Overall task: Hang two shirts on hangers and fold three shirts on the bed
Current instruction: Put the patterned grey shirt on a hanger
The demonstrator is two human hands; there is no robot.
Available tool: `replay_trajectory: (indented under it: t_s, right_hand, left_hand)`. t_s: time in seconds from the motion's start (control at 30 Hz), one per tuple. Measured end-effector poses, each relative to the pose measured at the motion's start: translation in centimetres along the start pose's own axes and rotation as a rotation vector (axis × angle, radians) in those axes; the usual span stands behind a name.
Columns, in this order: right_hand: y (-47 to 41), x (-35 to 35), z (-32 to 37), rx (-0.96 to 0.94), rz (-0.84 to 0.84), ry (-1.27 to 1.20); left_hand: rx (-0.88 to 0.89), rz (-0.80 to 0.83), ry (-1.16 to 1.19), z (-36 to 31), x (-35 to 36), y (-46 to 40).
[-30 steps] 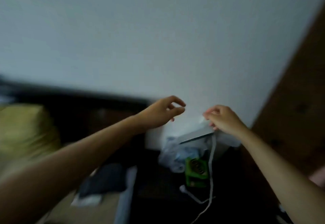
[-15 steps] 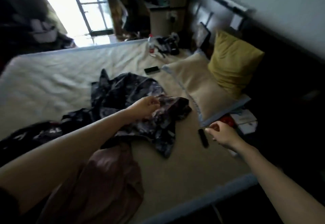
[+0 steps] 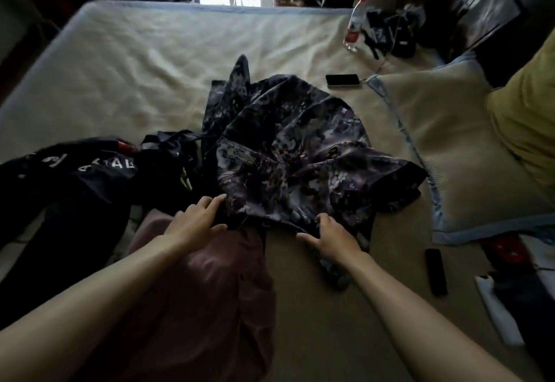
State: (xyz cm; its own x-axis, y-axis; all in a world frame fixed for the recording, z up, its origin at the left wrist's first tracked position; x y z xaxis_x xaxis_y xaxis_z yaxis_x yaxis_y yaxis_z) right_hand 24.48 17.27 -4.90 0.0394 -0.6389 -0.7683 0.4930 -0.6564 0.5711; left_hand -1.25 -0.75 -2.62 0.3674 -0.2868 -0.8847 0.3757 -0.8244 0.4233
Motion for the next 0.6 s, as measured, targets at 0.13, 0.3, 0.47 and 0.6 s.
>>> replay_trajectory:
  t_s: [0.13,0.3,0.47,0.6]
  right_hand:
    - [-7.1,5.1,2.9,-0.139,0.038,0.145]
    - [-12.2,9.7,2.7,-0.133,-0.041,0.167]
    - [-12.0,7.3,1.6,-0.095,-0.115,-0.390]
    - [-5.1,-3.2,0.6,-0.216,-0.129,-0.536]
  left_hand:
    - [0.156,-0.098,-0.253,0.1,5.6,-6.0]
    - [0.238,-0.279,-0.417,0.5,9.5,-11.2]
    - [0.215,-0.294,0.013,0.0,6.7,-11.9]
    - [0.349,-0.252,0.285,-3.0,-1.3,-10.8]
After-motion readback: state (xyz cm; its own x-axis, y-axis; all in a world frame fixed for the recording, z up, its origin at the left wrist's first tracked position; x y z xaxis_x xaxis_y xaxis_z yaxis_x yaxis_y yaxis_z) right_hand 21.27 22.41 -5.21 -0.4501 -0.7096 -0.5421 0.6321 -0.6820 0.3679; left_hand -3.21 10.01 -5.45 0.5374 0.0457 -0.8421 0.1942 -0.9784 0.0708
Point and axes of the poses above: each hand's wrist, its own y-axis away from the middle knuckle, its own x-axis out of the palm, z = x × y, the point moved 1 cm from there along -y, towards the middle knuckle, and after that the axes turned 4 degrees about x, right-handed, at the moved point
